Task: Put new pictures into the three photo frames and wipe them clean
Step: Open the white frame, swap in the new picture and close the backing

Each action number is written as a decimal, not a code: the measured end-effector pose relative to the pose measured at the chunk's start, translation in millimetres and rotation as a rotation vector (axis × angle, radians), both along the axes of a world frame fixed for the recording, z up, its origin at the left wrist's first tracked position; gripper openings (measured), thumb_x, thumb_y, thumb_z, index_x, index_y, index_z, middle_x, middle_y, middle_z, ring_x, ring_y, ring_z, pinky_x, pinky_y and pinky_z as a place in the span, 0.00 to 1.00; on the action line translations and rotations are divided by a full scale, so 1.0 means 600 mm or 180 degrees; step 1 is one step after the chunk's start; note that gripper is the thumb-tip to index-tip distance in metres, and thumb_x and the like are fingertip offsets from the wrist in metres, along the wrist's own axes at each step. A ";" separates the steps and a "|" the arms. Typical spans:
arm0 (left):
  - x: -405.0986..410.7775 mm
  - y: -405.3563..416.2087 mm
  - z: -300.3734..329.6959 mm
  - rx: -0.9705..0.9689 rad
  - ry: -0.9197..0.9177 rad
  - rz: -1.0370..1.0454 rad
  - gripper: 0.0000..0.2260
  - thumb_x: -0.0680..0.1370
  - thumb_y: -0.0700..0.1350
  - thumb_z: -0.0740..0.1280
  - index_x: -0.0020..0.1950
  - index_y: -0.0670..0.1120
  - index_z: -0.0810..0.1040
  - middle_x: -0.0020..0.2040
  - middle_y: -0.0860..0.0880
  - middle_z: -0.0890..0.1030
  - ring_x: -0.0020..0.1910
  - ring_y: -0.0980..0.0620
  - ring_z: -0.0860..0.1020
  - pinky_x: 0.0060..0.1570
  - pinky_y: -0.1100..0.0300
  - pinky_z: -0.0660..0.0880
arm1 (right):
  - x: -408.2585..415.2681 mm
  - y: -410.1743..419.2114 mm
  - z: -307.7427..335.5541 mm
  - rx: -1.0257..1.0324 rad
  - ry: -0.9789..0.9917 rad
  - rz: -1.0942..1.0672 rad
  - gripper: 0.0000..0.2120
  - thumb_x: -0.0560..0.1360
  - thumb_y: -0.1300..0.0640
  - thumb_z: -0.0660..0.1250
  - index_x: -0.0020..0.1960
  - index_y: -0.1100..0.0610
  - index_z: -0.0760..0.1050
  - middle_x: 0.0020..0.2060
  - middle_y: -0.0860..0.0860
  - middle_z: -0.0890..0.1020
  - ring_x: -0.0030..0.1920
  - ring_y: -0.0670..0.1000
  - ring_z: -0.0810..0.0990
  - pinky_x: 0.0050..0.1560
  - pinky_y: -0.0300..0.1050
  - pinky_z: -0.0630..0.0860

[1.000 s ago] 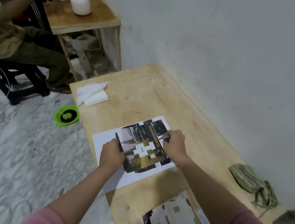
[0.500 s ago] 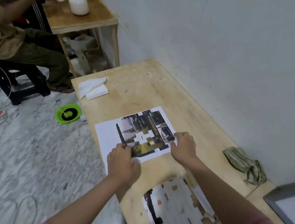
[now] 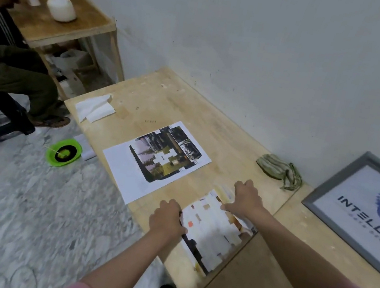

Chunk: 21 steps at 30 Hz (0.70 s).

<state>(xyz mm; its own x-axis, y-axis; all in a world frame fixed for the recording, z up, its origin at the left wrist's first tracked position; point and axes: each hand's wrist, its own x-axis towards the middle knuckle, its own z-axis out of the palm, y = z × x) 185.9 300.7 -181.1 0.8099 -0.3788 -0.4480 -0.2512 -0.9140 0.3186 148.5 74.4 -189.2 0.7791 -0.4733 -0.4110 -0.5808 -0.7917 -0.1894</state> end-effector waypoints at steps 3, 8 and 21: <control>-0.005 -0.007 0.002 -0.0081 0.0145 0.0024 0.16 0.67 0.47 0.74 0.44 0.47 0.67 0.44 0.49 0.71 0.41 0.49 0.73 0.35 0.58 0.67 | -0.001 0.005 -0.005 0.0473 -0.0185 -0.0329 0.33 0.65 0.46 0.77 0.60 0.59 0.65 0.58 0.56 0.66 0.45 0.54 0.72 0.40 0.46 0.70; -0.011 -0.013 0.010 -0.0174 0.0072 -0.0015 0.16 0.66 0.37 0.69 0.28 0.48 0.62 0.33 0.50 0.66 0.39 0.45 0.75 0.34 0.58 0.65 | 0.000 0.002 -0.009 0.0486 -0.0096 -0.0483 0.34 0.63 0.43 0.77 0.60 0.57 0.67 0.57 0.54 0.69 0.50 0.53 0.71 0.47 0.46 0.72; -0.016 0.008 0.026 -0.2615 0.1901 0.2134 0.12 0.74 0.39 0.70 0.36 0.42 0.69 0.38 0.39 0.78 0.35 0.45 0.77 0.33 0.56 0.73 | -0.093 0.011 0.040 0.1243 -0.1687 -0.1505 0.16 0.79 0.56 0.61 0.36 0.51 0.58 0.33 0.48 0.65 0.33 0.49 0.64 0.32 0.43 0.59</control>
